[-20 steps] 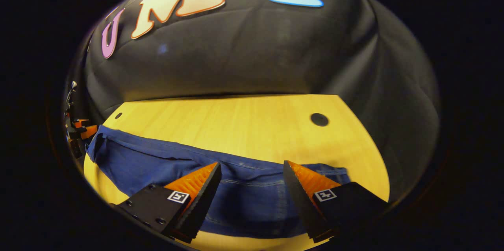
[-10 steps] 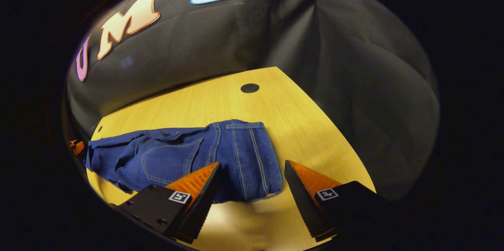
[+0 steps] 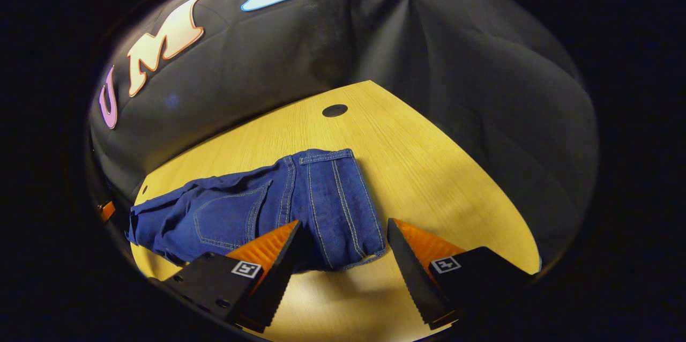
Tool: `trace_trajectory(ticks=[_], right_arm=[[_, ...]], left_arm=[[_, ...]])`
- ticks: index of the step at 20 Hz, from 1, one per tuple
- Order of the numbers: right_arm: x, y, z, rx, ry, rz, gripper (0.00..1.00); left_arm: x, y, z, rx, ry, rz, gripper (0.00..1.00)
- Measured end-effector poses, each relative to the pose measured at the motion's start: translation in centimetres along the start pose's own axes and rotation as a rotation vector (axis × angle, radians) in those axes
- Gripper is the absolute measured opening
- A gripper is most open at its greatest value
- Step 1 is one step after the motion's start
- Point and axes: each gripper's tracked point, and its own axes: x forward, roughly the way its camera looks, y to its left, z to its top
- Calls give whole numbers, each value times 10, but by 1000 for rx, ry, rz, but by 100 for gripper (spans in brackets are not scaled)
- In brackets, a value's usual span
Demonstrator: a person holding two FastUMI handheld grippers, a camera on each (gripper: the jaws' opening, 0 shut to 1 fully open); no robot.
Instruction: Grasp the waist and the cuffs of the jeans and fold them to make the two legs overlap; first hold the waist and fold one-third of the jeans toward the cuffs, then hold the cuffs and fold the remaining one-third in the same direction to finish folding.
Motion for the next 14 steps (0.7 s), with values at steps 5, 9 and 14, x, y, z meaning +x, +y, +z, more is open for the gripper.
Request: trace_trajectory(ticks=[5,9,14], right_arm=[[2,9,-12,37,-26,17,72],[-2,12,-8,61,-98,-14,33],[-18,13,-23,116,-70,-13,8]], left_arm=[[-19,-1,6,-17,-18,14,96],[-35,2,3,-49,-19,26,96],[-55,11,-10,-78,-13,21,96]])
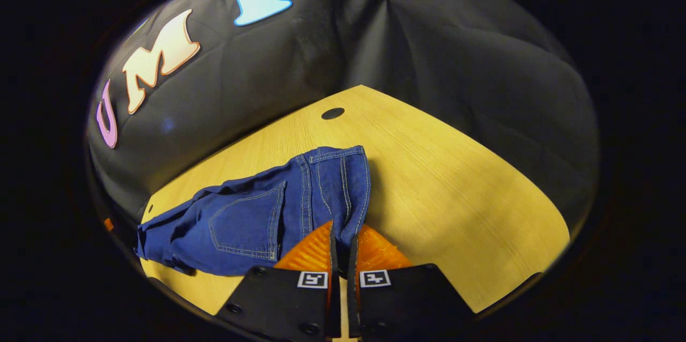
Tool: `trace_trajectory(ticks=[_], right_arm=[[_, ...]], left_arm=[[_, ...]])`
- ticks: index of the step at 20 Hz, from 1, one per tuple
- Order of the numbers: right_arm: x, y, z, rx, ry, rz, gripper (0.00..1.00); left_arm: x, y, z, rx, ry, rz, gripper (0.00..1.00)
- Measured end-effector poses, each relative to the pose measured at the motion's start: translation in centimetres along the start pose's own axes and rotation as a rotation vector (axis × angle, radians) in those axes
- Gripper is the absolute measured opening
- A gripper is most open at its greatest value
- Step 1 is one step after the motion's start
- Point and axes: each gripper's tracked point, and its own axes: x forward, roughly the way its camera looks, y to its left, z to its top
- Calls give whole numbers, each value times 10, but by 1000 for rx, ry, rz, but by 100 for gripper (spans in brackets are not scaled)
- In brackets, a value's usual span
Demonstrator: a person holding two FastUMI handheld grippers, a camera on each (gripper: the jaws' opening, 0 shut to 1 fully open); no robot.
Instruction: Grasp the waist and the cuffs of the jeans and fold them to make the two legs overlap; first hold the waist and fold one-third of the jeans toward the cuffs, then hold the cuffs and fold the remaining one-third in the same direction to finish folding.
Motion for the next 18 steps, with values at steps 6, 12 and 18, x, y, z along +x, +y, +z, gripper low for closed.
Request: trace_trajectory(ticks=[6,12,18], right_arm=[[-51,-22,-14,-96,-22,-156,4],[-113,2,17,-19,-162,-254,1],[-169,129,65,-40,-371,-121,3]], left_arm=[[-8,20,-18,-31,10,-57,96],[-2,60,-29,-25,13,-147,96],[12,112,-34,-10,2,-181,96]])
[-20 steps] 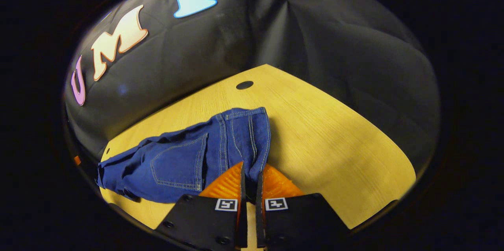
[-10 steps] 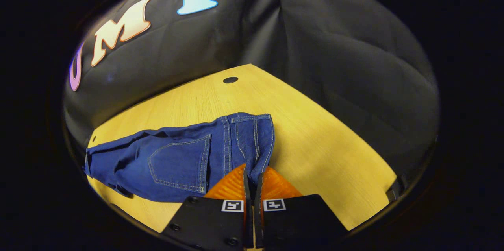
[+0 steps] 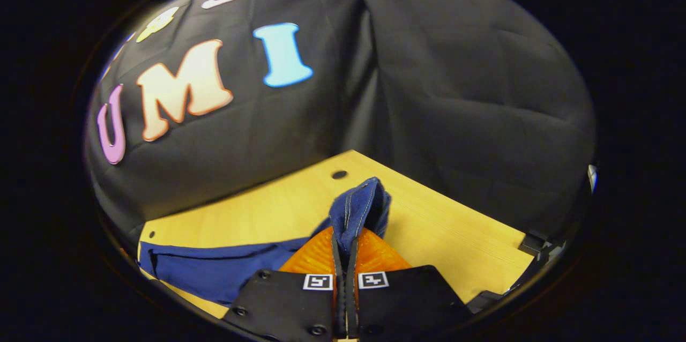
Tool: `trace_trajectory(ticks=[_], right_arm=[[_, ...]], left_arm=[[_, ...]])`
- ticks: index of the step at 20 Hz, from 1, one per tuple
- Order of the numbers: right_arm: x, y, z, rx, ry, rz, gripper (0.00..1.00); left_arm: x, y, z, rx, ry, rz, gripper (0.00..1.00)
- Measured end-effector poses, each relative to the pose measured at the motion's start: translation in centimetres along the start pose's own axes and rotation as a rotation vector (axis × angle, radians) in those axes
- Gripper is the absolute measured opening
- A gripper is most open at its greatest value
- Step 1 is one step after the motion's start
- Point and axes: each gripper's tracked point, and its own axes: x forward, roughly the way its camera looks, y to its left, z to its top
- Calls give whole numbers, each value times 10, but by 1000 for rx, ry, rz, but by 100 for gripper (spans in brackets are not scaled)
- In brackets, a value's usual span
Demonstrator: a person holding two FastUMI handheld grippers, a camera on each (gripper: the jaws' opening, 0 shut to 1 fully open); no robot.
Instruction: Grasp the waist and the cuffs of the jeans and fold them to make the two legs overlap; first hold the waist and fold one-third of the jeans toward the cuffs, then hold the cuffs and fold the remaining one-third in the same direction to finish folding.
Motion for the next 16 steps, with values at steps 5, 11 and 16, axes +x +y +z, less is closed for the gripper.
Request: trace_trajectory(ticks=[5,11,16], right_arm=[[-25,158,8,66,-30,332,3],[-16,280,-86,157,157,565,3],[12,307,-201,80,345,557,3]], left_arm=[[8,39,-9,-25,0,6,96],[22,81,-25,-82,11,52,96],[44,117,-33,-85,4,105,96]])
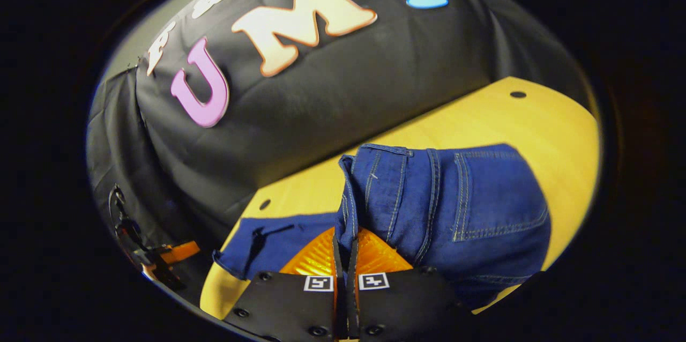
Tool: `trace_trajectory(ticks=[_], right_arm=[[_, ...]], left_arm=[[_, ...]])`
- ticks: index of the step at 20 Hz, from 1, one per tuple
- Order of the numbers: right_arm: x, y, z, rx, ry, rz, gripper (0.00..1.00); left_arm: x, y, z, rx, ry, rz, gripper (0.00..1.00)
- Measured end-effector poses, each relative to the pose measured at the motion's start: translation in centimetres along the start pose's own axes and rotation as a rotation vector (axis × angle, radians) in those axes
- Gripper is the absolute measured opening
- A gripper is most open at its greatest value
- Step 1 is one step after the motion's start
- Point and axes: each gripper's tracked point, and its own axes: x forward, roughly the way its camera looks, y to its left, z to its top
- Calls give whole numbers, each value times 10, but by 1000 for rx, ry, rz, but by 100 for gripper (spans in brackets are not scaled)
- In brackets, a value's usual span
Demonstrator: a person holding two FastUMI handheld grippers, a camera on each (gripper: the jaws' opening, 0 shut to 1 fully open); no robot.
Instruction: Grasp the waist and the cuffs of the jeans and fold them to make the two legs overlap; first hold the waist and fold one-third of the jeans toward the cuffs, then hold the cuffs and fold the remaining one-third in the same direction to finish folding.
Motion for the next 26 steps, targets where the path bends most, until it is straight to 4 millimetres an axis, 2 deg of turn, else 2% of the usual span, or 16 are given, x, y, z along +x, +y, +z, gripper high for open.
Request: trace_trajectory(ticks=[2,4,5,8,10,12,15,16,18,19,21,22,24,26], right_arm=[[10,-14,-26,-38,43,-30,3],[11,-13,-35,-57,59,-35,0],[11,-13,-34,-70,53,-36,3],[12,-16,-34,-96,35,-39,3],[14,-17,-34,-98,35,-39,3],[13,-16,-34,-93,39,-38,3],[15,-17,-34,-88,41,-39,3],[13,-16,-31,-91,39,-40,0],[12,-14,-30,-87,36,-30,10],[10,-5,-27,-65,36,2,32],[-7,15,-12,-33,9,55,77],[-13,14,-4,-50,-15,42,100],[-31,4,19,-79,-44,14,98],[-53,0,42,-83,-80,-3,98]], left_arm=[[15,16,-4,-3,-4,17,96],[32,29,-14,-6,14,25,96],[40,36,-21,-3,23,27,95],[65,55,-37,14,52,35,96],[78,60,-52,17,84,28,96],[84,62,-62,2,104,18,96],[89,61,-64,-21,94,9,96],[90,61,-66,-24,96,7,96],[90,61,-74,-30,115,0,96],[91,60,-73,-44,111,-4,96],[92,58,-73,-47,106,-15,99],[92,57,-74,-41,113,-22,98],[94,53,-72,-42,114,-47,95],[96,44,-73,-41,124,-63,81]])
